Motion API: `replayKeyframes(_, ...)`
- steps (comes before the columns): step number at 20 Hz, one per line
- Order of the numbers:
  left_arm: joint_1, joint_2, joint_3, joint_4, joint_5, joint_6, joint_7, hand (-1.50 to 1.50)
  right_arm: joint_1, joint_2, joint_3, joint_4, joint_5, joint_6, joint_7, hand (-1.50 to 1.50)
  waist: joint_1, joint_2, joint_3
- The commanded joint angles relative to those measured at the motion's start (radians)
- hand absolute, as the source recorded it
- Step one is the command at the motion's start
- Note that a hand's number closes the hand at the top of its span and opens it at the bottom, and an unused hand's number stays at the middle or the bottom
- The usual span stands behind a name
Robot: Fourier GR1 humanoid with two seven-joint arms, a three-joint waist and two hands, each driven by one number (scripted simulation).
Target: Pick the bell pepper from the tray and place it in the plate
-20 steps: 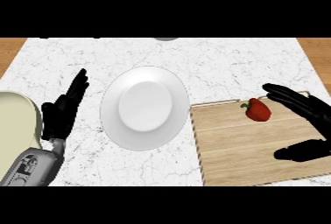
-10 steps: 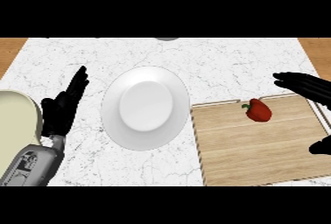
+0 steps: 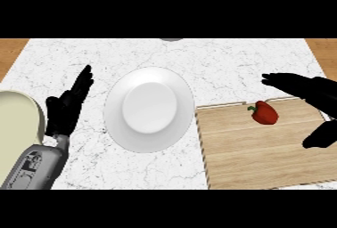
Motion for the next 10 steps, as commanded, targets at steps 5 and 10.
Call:
replayKeyframes(5, 0.011, -0.011, 0.058, 0.029, -0.011, -0.05, -0.046, 0.0, -0.06, 0.071, 0.042, 0.155, 0.203, -0.005, -0.047, -1.5, 0.002, 0.002, 0.0)
replayKeyframes(10, 0.008, -0.022, 0.073, -0.016, -0.036, -0.06, 0.018, 0.0, -0.025, 0.139, 0.061, 0.22, 0.312, -0.054, -0.084, -1.5, -0.002, 0.0, 0.0)
